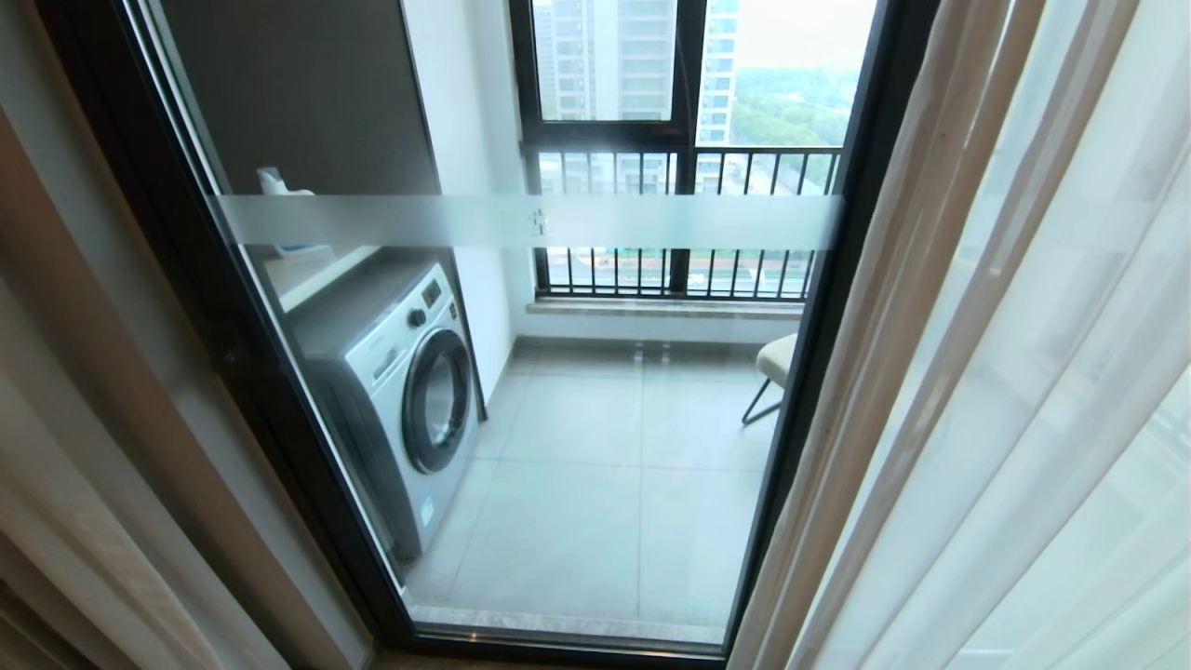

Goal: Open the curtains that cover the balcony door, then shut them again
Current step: Pull the inner curtains open on both sides

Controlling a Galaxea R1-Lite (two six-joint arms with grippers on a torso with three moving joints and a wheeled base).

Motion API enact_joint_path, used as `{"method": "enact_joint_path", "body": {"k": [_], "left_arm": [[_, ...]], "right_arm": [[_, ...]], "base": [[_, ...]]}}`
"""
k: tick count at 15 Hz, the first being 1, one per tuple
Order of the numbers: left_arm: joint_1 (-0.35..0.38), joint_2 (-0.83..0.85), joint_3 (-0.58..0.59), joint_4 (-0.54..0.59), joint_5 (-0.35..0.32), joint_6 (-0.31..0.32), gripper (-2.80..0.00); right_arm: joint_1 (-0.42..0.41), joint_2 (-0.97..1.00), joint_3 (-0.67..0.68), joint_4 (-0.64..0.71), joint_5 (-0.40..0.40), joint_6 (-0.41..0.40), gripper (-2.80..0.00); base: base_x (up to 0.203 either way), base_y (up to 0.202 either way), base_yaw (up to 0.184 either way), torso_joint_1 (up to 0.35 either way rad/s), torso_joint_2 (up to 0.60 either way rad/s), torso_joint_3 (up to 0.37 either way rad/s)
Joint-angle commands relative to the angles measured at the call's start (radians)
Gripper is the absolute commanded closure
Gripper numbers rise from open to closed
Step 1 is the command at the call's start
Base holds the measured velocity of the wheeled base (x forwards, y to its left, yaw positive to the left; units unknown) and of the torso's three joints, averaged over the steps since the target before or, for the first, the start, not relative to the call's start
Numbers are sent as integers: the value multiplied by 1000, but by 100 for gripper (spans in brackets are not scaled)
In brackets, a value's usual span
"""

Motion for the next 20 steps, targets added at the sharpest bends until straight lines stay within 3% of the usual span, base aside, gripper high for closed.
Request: {"method": "enact_joint_path", "body": {"k": [1, 2, 3, 12, 20], "left_arm": [[0, -1, 0, 0, 1, 1, 0], [0, -1, 1, 0, 1, -1, 0], [0, -1, 0, 0, 1, -1, 0], [0, -1, 0, 0, 1, -1, 0], [0, -1, 0, 0, 1, -1, 0]], "right_arm": [[77, 202, -85, -61, 1, -1, 0], [96, 258, -115, -96, 1, -1, 0], [113, 312, -140, -139, 1, -2, -280], [161, 657, -247, -434, 4, 2, -280], [174, 874, -364, -557, 3, 57, -280]], "base": [[0, 0, 0, 0, 0, 0], [0, 0, 0, 0, 0, 0], [0, 0, 0, 0, 0, 0], [0, 0, 0, 0, 0, 0], [0, 0, 0, 0, 0, 0]]}}
